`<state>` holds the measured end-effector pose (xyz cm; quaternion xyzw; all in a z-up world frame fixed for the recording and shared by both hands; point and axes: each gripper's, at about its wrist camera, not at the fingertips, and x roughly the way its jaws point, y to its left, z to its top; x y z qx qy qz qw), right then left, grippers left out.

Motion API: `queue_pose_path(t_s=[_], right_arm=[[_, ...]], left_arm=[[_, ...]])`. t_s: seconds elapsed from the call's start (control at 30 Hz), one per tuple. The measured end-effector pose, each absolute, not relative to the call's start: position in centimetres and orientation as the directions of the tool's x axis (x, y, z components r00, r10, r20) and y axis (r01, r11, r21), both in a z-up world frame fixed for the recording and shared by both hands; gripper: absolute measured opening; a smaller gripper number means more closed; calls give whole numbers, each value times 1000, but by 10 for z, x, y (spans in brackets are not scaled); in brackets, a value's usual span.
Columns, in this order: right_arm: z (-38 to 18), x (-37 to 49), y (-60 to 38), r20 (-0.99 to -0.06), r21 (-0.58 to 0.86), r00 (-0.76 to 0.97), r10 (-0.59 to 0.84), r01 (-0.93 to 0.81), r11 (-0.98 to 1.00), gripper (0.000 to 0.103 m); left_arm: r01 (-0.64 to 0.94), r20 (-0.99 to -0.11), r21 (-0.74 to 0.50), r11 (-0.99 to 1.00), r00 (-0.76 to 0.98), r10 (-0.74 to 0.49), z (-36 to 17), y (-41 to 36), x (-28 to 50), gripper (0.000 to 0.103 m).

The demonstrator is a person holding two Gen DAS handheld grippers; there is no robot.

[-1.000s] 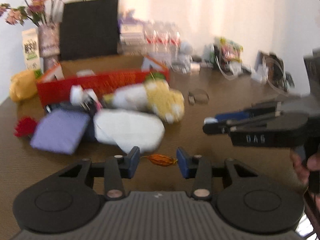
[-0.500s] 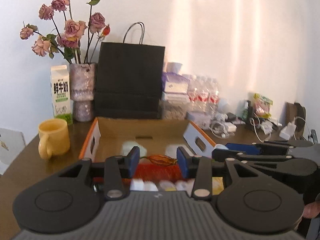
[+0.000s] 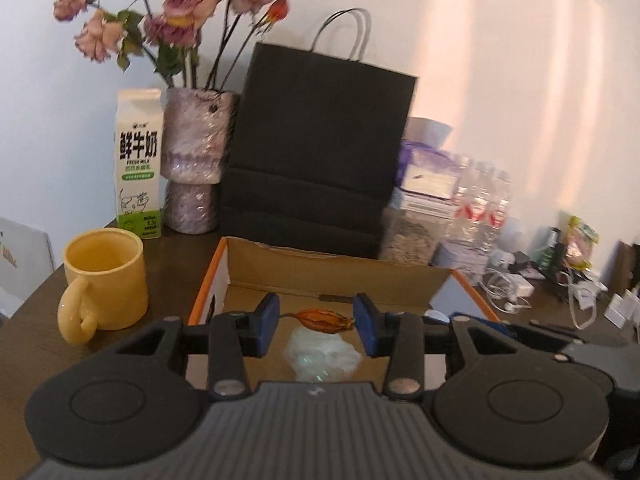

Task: Organize objects
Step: 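Carry the cap and wrapper into the cardboard box while both tools open to release, then lift both open tools out of the cardboard box back toward the table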

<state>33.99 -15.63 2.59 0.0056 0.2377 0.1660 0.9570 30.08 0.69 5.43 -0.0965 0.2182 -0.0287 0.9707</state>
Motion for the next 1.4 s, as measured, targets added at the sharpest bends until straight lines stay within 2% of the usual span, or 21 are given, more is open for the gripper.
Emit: queue_pose_path(t_s=[0.07, 0.23, 0.47, 0.5, 0.53, 0.57, 0.6, 0.63, 0.67, 0.77, 0.83, 1.23, 1.4], right_arm=[[22, 349, -155, -459, 106, 834, 308, -293, 950, 27], [7, 362, -152, -489, 101, 819, 301, -290, 952, 27], [-3, 363, -148, -514, 75, 808, 288, -292, 954, 28], [-3, 363, -147, -517, 69, 809, 280, -287, 955, 31], [-3, 363, -148, -517, 66, 811, 273, -280, 958, 43], [-3, 363, -148, -517, 64, 814, 264, -272, 960, 52], [-2, 363, -149, -517, 62, 817, 256, -263, 963, 71], [-2, 363, -149, -516, 60, 819, 250, -257, 965, 84], [-1, 362, -149, -514, 55, 823, 243, -251, 966, 89], [0, 363, -150, -516, 52, 824, 235, -243, 969, 92], [0, 363, -149, -520, 49, 822, 232, -242, 969, 102], [5, 360, -152, -507, 62, 826, 246, -250, 966, 103], [26, 340, -161, -450, 63, 857, 251, -250, 966, 103]], left_arm=[[-17, -412, -225, 974, 908, -80, 47, 12, 312, 42], [-60, -479, -204, 977, 876, -46, 29, 20, 333, 42], [-58, -475, -186, 981, 879, -38, 24, 19, 333, 42], [-61, -469, -181, 982, 883, -32, 25, 18, 331, 42], [-64, -461, -177, 982, 887, -26, 26, 18, 330, 45], [-66, -453, -175, 982, 891, -20, 27, 17, 329, 59], [-69, -450, -173, 982, 893, -17, 28, 17, 329, 72], [-77, -442, -172, 982, 897, -7, 29, 17, 328, 98], [-87, -426, -168, 982, 905, 8, 30, 17, 325, 103], [-103, -423, -168, 980, 906, 22, 33, 16, 325, 103], [-112, -435, -183, 977, 900, 22, 32, 19, 327, 103], [-121, -427, -206, 971, 904, 22, 38, 24, 322, 103], [-94, -376, -227, 969, 927, 2, 56, 31, 300, 103]])
